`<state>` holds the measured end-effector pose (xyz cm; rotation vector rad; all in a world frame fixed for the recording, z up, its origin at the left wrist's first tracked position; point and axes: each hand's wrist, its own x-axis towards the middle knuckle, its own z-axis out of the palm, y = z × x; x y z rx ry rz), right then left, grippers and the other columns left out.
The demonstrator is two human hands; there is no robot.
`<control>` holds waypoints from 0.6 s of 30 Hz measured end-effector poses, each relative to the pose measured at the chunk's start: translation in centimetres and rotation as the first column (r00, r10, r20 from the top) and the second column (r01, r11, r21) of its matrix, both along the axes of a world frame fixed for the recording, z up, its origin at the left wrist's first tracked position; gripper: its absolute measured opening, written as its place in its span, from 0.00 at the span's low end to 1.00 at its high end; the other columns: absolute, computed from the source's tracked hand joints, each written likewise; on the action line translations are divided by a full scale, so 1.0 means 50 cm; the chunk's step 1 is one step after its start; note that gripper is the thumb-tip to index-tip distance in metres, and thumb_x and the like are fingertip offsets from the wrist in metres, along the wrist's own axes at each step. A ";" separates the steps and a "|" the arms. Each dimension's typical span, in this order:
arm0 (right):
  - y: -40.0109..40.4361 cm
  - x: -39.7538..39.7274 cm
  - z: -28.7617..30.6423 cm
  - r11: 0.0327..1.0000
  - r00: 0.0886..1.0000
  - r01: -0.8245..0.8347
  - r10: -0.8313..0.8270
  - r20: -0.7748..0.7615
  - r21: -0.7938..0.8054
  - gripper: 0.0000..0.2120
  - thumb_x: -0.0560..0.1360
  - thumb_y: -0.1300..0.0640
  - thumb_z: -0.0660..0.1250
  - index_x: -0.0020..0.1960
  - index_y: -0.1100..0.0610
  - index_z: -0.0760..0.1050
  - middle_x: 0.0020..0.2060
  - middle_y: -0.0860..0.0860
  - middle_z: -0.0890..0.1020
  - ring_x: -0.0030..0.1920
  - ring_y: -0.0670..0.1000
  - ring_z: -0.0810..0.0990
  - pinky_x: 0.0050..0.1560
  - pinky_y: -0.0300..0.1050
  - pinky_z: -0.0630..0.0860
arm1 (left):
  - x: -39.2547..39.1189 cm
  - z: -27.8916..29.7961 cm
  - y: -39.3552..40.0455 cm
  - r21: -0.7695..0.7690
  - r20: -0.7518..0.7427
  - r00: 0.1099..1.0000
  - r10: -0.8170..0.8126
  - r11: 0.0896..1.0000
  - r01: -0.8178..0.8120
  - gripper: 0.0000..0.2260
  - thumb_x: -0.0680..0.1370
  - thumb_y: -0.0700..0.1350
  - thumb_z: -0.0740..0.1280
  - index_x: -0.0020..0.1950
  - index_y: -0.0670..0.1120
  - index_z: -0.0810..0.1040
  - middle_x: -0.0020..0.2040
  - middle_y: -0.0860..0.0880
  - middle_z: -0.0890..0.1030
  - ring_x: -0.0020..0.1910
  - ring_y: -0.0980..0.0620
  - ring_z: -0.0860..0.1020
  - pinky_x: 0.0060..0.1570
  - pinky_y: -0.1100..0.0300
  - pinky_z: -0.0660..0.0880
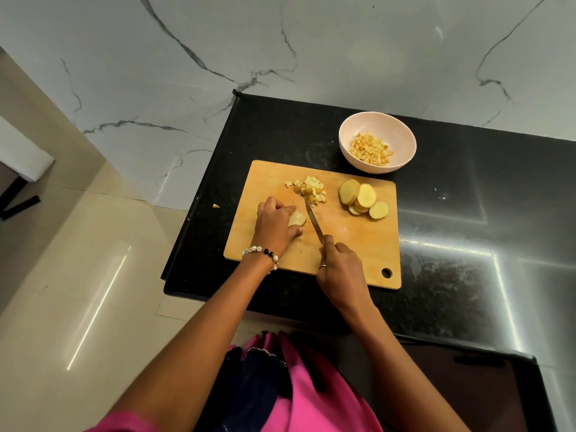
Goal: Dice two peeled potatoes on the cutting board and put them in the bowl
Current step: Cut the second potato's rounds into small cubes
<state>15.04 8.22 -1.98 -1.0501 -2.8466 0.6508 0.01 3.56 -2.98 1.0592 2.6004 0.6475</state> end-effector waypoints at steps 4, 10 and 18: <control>-0.001 -0.005 0.006 1.000 0.999 -0.023 0.023 0.039 0.000 0.25 0.78 0.62 0.56 0.74 0.63 0.58 0.56 0.62 0.76 0.50 0.63 0.76 0.47 0.53 0.73 | -0.005 -0.005 0.001 0.022 0.030 1.000 0.008 1.000 -0.008 0.25 0.73 0.49 0.72 0.68 0.45 0.73 0.59 0.46 0.71 0.60 0.48 0.67 0.60 0.60 0.65; -0.009 -0.020 0.009 1.000 0.995 -0.027 0.028 0.095 -0.013 0.24 0.79 0.62 0.54 0.75 0.62 0.57 0.58 0.61 0.75 0.51 0.62 0.76 0.49 0.53 0.74 | -0.005 -0.009 0.003 0.060 0.062 0.998 0.033 0.998 -0.037 0.24 0.73 0.48 0.72 0.67 0.46 0.74 0.58 0.47 0.71 0.59 0.48 0.68 0.58 0.62 0.65; -0.033 -0.050 0.003 0.984 0.982 -0.087 0.058 0.179 0.155 0.21 0.80 0.65 0.48 0.72 0.67 0.55 0.57 0.62 0.74 0.47 0.62 0.79 0.39 0.48 0.68 | -0.013 -0.018 0.004 0.125 0.107 0.994 0.034 0.991 -0.047 0.23 0.70 0.46 0.75 0.63 0.43 0.77 0.53 0.47 0.73 0.54 0.46 0.73 0.56 0.56 0.72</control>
